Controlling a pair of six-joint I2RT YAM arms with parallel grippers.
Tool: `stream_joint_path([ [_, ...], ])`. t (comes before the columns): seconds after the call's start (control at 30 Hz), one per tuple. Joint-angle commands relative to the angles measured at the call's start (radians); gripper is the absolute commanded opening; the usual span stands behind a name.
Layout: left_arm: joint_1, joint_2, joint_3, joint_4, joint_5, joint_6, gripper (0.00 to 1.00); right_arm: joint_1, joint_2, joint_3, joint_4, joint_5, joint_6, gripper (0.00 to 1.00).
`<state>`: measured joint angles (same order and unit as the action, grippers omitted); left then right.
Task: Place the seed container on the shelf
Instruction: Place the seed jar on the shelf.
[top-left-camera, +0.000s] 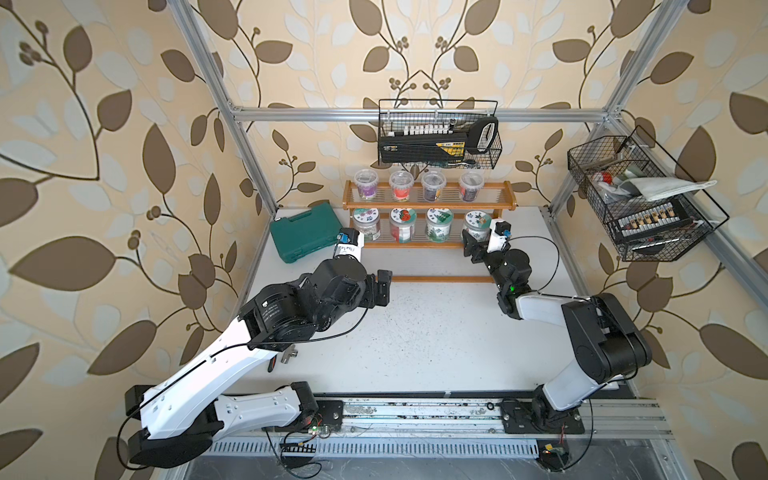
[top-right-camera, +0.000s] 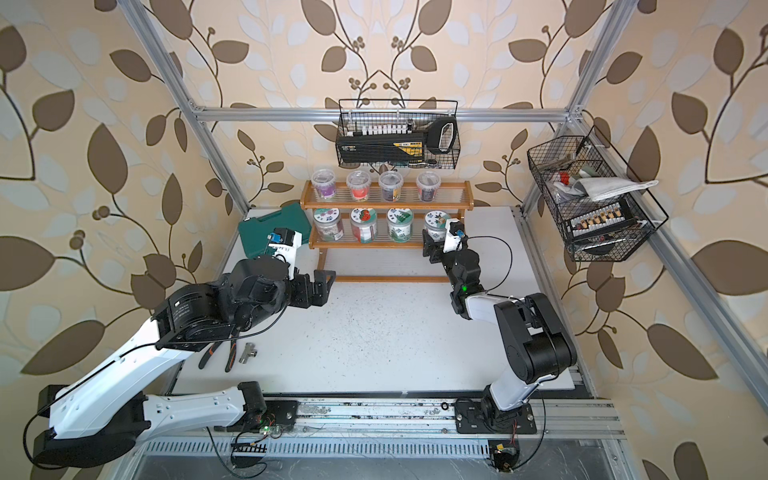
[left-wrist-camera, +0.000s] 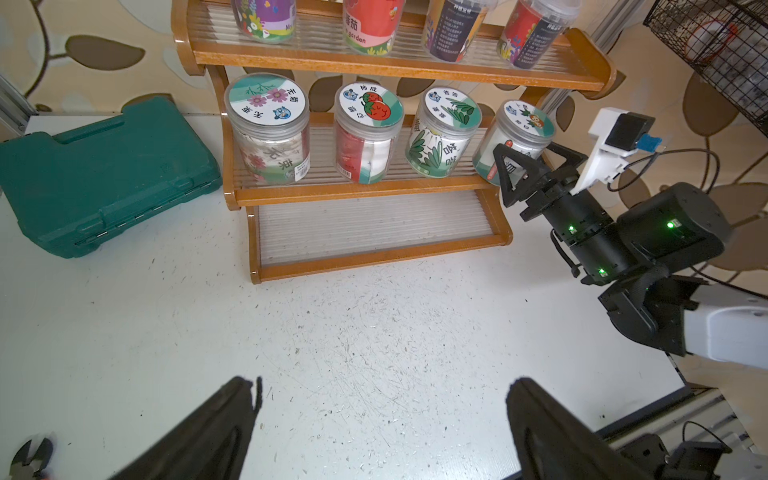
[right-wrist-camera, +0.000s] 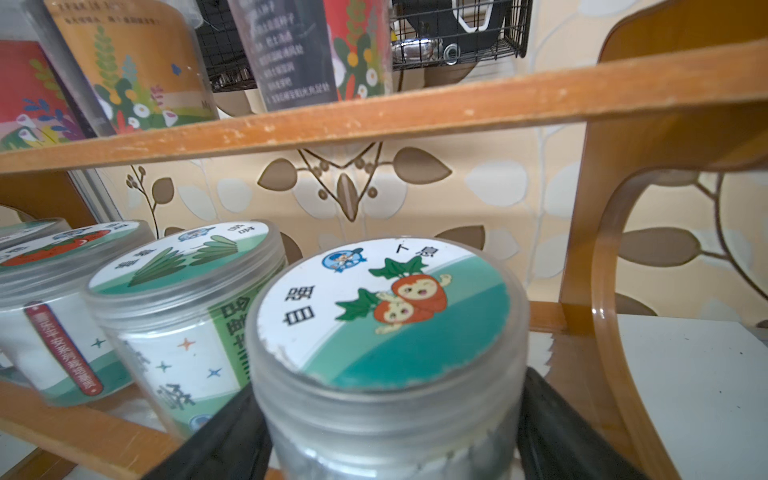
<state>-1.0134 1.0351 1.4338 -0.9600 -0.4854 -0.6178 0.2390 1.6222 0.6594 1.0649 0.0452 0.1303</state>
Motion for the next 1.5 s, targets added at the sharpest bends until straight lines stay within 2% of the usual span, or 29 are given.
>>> stream_joint_path([
  [0.0,0.009,-0.003,-0.008,0.022,0.021,0.019,0.98,-0.004,-0.049,-0.023,0.004,0.012,0.002,0.83],
  [0.27,0.009,-0.02,-0.015,0.017,0.023,0.013,0.98,-0.004,-0.059,-0.023,-0.017,0.009,0.0,0.76],
  [0.83,0.012,-0.024,-0.021,0.014,0.001,0.022,0.98,-0.003,0.103,0.125,-0.034,0.001,-0.032,0.76],
  [0.97,0.014,-0.027,-0.026,0.014,0.004,0.02,0.98,-0.004,0.11,0.132,-0.045,0.002,-0.03,0.81],
  [1.17,0.015,-0.036,-0.036,0.02,0.007,0.014,0.98,-0.004,0.099,0.119,-0.051,0.013,-0.026,0.99],
  [1.47,0.015,-0.043,-0.044,0.019,0.013,0.007,0.98,-0.004,0.03,0.071,-0.073,0.031,-0.024,0.99],
])
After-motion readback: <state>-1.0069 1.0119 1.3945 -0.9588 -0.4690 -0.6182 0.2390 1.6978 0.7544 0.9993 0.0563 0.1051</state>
